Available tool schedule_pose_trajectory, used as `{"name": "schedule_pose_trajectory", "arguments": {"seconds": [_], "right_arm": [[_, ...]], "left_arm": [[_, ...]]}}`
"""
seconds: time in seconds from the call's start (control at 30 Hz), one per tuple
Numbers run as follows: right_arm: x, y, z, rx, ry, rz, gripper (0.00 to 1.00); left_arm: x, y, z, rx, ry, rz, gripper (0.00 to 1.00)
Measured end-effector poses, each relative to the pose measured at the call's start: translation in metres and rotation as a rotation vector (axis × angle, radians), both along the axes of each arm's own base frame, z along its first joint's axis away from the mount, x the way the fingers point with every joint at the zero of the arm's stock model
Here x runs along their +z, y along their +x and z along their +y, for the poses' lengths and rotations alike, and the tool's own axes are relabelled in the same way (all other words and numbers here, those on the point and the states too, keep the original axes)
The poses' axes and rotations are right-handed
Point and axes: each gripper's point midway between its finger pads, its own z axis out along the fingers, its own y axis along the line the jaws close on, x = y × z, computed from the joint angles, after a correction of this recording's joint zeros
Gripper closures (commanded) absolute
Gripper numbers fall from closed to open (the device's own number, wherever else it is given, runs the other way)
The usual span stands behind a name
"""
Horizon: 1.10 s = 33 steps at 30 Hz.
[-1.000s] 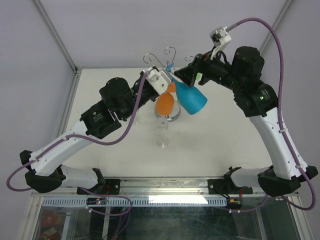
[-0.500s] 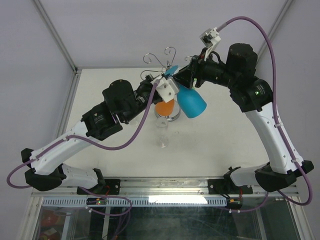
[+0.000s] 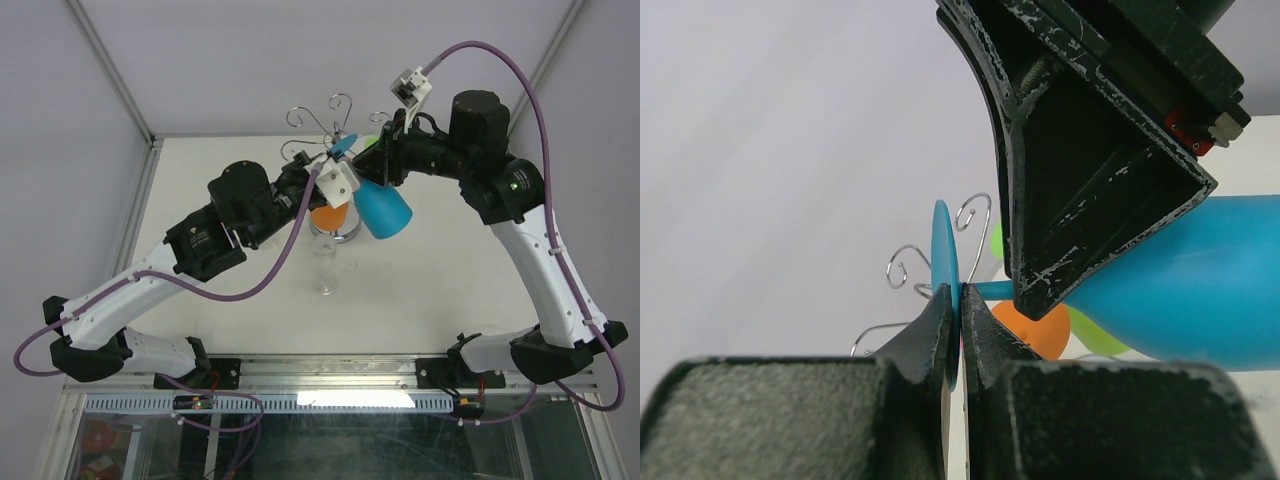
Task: Place the wine glass upside down on the wine glass rack
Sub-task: Turn the wine glass upside down at the wine rack.
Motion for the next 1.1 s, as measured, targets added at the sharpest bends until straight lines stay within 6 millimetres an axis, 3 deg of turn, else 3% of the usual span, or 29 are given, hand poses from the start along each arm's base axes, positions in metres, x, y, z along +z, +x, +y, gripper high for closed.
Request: {"name": "schedule_pose_trajectory", "arguments": {"seconds": [0.53,0.63,0.77,0.93,1.1], "right_arm": [[-0.014,-0.006,0.001,0.05,-0.047,0.015,0.68],[-0.014,-0.007,0.001,0.057,-0.047,0.012,0.74],[-0.013,-0.01,0.002,0.076,-0.046,0.006,1.0],[-0.014,-0.01,0.003,0.086,-0.047,-0.006,1.0],[-0.019,-0.01,0.003,0.086,-0.05,-0.001,1.0]], "left_arm": [[-0.007,-0.002,-0.001,-0.007,0.04,0.0,1.0],[-0.007,-0.002,-0.001,-0.007,0.041,-0.001,1.0],[-0.007,-0.002,-0.001,-0.007,0.042,-0.001,1.0],[-0.009,-0.002,-0.001,-0.007,0.049,0.002,1.0],[-0.011,-0.001,-0.002,-0.005,0.043,0.002,0.68]]}}
